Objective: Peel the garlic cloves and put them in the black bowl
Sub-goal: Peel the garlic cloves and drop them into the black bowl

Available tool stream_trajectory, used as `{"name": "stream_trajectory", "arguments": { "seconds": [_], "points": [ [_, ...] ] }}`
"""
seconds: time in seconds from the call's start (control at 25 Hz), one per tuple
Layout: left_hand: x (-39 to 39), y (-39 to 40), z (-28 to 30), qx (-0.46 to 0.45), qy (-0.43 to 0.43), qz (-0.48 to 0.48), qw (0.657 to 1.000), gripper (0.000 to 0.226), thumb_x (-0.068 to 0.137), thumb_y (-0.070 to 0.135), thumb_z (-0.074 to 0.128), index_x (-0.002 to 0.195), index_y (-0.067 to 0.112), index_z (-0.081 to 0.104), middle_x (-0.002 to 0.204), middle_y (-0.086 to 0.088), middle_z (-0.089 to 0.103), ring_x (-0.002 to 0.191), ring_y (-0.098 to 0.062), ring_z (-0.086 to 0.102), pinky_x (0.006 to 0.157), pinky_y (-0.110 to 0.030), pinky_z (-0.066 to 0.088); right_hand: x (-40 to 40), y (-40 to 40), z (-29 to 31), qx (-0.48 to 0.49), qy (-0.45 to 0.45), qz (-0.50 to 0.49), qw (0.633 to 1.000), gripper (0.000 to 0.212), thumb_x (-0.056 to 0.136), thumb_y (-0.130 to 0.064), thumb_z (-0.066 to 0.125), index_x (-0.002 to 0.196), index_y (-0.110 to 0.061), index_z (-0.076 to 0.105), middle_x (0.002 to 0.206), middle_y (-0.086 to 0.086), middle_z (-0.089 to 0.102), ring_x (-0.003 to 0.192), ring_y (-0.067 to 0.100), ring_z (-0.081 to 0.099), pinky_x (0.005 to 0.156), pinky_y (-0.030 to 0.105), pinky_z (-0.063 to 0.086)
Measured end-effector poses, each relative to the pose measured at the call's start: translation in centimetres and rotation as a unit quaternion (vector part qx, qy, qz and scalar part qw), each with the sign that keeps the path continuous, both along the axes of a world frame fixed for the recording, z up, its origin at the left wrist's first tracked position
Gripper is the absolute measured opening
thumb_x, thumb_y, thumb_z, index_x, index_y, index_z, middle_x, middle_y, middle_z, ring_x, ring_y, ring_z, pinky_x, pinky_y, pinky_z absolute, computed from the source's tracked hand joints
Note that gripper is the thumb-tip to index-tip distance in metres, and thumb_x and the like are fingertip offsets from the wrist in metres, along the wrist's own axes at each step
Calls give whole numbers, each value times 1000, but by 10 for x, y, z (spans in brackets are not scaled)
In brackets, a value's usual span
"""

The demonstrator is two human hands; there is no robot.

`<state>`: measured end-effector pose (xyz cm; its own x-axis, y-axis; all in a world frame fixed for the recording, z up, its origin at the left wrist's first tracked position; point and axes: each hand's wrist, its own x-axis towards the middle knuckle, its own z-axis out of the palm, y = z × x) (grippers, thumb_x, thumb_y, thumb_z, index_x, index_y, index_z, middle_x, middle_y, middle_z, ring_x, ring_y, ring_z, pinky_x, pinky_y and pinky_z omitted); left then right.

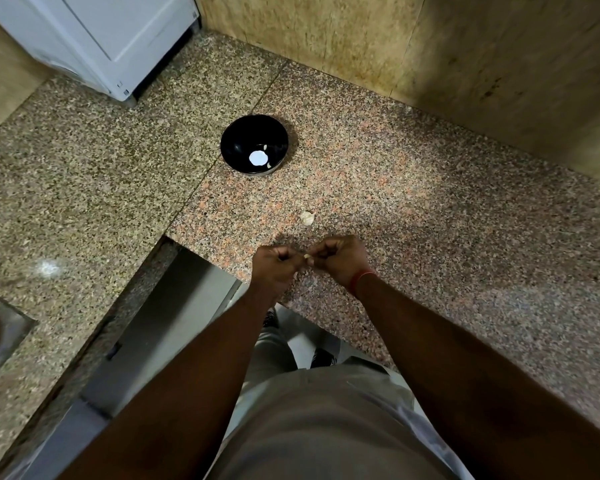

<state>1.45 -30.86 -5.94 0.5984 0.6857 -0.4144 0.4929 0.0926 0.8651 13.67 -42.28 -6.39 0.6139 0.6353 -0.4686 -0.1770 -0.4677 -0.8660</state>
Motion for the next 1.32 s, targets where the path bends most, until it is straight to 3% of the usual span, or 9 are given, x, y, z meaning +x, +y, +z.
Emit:
{"name": "stream_trajectory", "arguments": {
  "seconds": [0.16,0.36,0.48,0.6,0.76,0.88,0.96,1.08,1.32],
  "points": [
    [0,1,1,-4,-35,2,999,11,85,-6,72,75,-12,71,72,-28,70,58,-17,59,59,-23,50,-1,-1,2,27,44,-6,999,19,78,4,82,96,0,77,89,11,79,81,21,76,76,39,64],
    [-1,2,0,-10,-33,4,999,13,86,-4,73,76,-11,71,66,-17,66,49,-4,52,54,-19,45,1,-2,1,47,99,-23,994,18,80,5,80,94,-5,76,91,12,79,83,24,75,78,42,64],
    [-1,2,-7,17,-24,16,999,22,88,2,74,66,-2,70,57,-8,62,46,-5,49,56,-21,44,-2,-1,-1,57,131,-55,988,20,81,4,80,98,-4,76,94,10,79,89,25,75,81,41,63],
    [-1,4,-18,79,33,-3,996,31,86,9,77,57,8,65,49,3,54,44,-3,44,53,-23,43,-5,0,-1,75,142,-73,984,20,82,5,78,99,-5,75,96,10,78,89,22,75,78,38,63],
    [3,5,-17,202,94,-71,972,29,83,14,68,56,5,62,50,-4,54,46,-13,45,54,-27,39,-5,0,1,76,143,-88,983,18,86,3,75,101,-6,75,95,6,78,86,15,75,72,32,62],
    [6,3,-8,240,73,-84,964,43,93,9,64,52,15,55,43,9,40,38,-3,34,48,-13,29,-3,-1,0,56,104,-78,990,18,86,1,76,101,-8,76,96,6,78,87,18,74,72,32,62],
    [5,5,-10,251,57,-96,962,37,91,12,69,55,17,62,45,10,49,37,-5,44,48,-8,32,-2,-2,1,48,71,-63,994,18,86,1,76,102,-6,77,97,6,78,84,14,74,69,27,61],
    [4,7,-10,260,40,-102,959,13,82,9,74,71,14,76,63,3,70,51,-6,60,55,-15,44,0,-2,-4,37,-5,-31,999,17,83,-3,81,98,-11,79,95,0,79,88,13,75,77,32,63],
    [9,4,-4,229,3,-106,968,8,83,12,80,76,15,78,67,5,72,52,-5,61,55,-16,47,5,-3,-10,2,-158,40,987,17,80,-8,85,85,-23,80,88,-10,76,85,6,71,81,33,62]
  ]
}}
